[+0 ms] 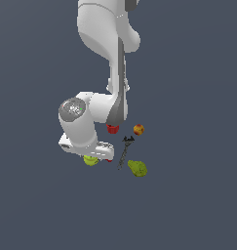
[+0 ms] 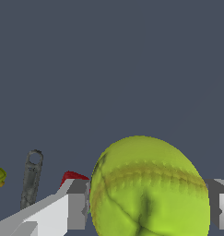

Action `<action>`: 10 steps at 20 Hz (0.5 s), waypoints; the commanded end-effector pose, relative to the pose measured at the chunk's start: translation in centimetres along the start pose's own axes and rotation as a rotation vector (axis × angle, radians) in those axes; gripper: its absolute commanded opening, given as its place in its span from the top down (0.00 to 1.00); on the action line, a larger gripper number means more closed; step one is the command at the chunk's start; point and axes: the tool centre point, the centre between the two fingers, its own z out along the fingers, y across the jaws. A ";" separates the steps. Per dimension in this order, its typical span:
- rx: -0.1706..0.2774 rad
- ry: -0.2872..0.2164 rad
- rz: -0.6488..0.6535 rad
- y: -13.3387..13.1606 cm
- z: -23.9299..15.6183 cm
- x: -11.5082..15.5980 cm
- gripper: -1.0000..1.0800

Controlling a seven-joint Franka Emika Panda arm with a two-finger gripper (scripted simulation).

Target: Pick up a designated object from a clutter of objects.

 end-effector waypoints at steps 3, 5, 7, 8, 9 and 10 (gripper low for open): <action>0.000 0.003 -0.001 -2.4 -3.2 -2.2 1.00; 0.000 0.003 -0.001 -3.6 -4.6 -3.3 1.00; 0.000 0.003 -0.001 -4.7 -6.1 -4.4 1.00; 0.000 0.003 -0.001 -5.3 -6.8 -4.9 1.00; 0.000 0.003 -0.001 -5.9 -7.5 -5.5 1.00; 0.000 0.003 -0.001 -6.5 -8.3 -6.0 1.00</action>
